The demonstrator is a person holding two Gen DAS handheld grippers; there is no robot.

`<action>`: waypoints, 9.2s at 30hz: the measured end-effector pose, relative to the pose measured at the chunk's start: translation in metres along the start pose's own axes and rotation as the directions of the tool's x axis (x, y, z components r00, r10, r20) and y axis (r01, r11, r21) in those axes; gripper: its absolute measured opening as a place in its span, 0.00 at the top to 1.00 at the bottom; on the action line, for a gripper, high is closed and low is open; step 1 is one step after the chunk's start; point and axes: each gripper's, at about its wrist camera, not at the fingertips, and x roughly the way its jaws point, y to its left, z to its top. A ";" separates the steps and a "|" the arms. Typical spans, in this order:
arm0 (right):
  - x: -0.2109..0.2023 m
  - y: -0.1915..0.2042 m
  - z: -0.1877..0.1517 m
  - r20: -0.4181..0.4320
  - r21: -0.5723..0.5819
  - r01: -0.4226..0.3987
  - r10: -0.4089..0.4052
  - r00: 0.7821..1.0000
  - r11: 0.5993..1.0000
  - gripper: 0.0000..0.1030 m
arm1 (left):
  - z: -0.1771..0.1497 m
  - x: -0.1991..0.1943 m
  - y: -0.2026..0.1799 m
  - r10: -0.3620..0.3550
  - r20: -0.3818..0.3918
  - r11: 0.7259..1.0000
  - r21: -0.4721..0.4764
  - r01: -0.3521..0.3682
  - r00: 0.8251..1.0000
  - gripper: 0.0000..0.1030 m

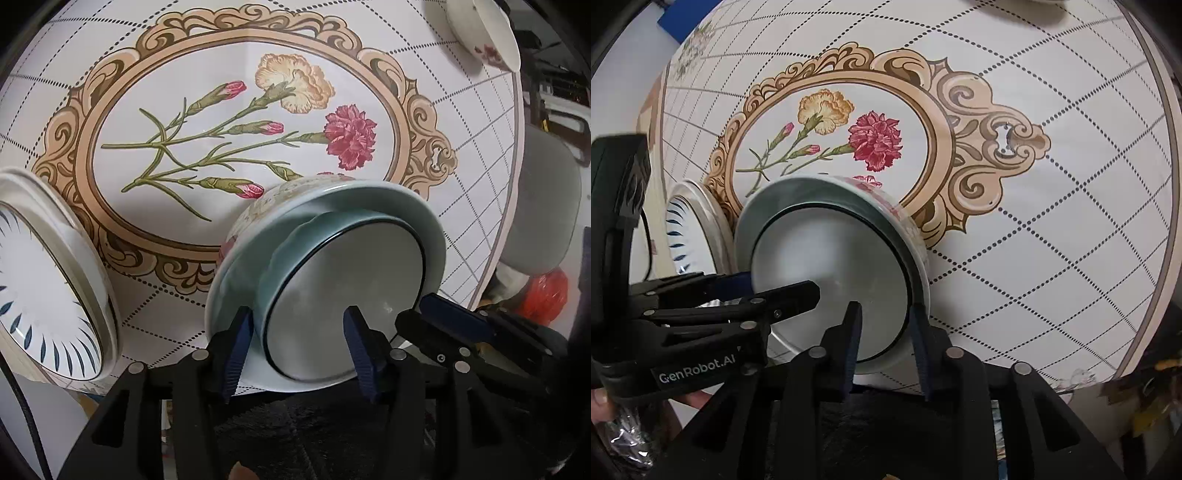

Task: Organize plates and bowls

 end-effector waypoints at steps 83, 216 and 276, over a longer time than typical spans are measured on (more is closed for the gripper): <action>-0.027 0.012 -0.031 0.214 -0.084 -0.008 0.026 0.977 0.996 0.86 | -0.039 -0.063 -0.022 0.094 0.330 0.988 0.084 -0.129 0.939 0.83; 0.019 -0.031 0.040 0.203 -0.203 -0.226 0.266 0.942 0.953 0.33 | -0.013 -0.009 0.048 -0.139 0.386 0.978 -0.090 0.187 0.912 0.34; 0.047 -0.016 0.038 0.089 -0.217 -0.253 0.277 0.957 0.943 0.48 | -0.014 -0.008 0.052 -0.148 0.362 0.981 -0.065 0.183 0.921 0.38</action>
